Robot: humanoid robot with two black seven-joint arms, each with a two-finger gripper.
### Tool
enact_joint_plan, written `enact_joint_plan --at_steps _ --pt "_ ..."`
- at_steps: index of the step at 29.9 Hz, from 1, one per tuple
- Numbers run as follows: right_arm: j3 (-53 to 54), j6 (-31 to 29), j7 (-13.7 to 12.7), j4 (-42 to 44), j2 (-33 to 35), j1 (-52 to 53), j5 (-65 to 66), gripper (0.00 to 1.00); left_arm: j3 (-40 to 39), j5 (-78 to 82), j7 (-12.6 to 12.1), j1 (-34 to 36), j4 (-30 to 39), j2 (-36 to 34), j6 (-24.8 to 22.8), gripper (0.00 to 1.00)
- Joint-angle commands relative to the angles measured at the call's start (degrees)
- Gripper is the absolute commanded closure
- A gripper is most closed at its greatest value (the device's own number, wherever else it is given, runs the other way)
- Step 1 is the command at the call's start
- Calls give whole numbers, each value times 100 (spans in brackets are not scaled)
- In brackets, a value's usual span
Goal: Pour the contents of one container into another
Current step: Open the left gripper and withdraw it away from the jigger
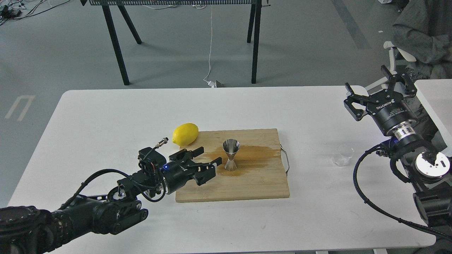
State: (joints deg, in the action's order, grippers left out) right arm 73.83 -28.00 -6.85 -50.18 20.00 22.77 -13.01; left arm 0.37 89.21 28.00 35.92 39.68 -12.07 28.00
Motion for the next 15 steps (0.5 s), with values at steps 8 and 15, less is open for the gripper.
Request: enact_joint_plan --at_steps 8,15 --pt "9 0 0 -35 3 0 -9 1 -687 -26 0 -146 1058 -980 0 13" --pt "35 0 -9 -44 4 8 -35 1 -1240 -728 0 -208 1928 -1745 -337 13"
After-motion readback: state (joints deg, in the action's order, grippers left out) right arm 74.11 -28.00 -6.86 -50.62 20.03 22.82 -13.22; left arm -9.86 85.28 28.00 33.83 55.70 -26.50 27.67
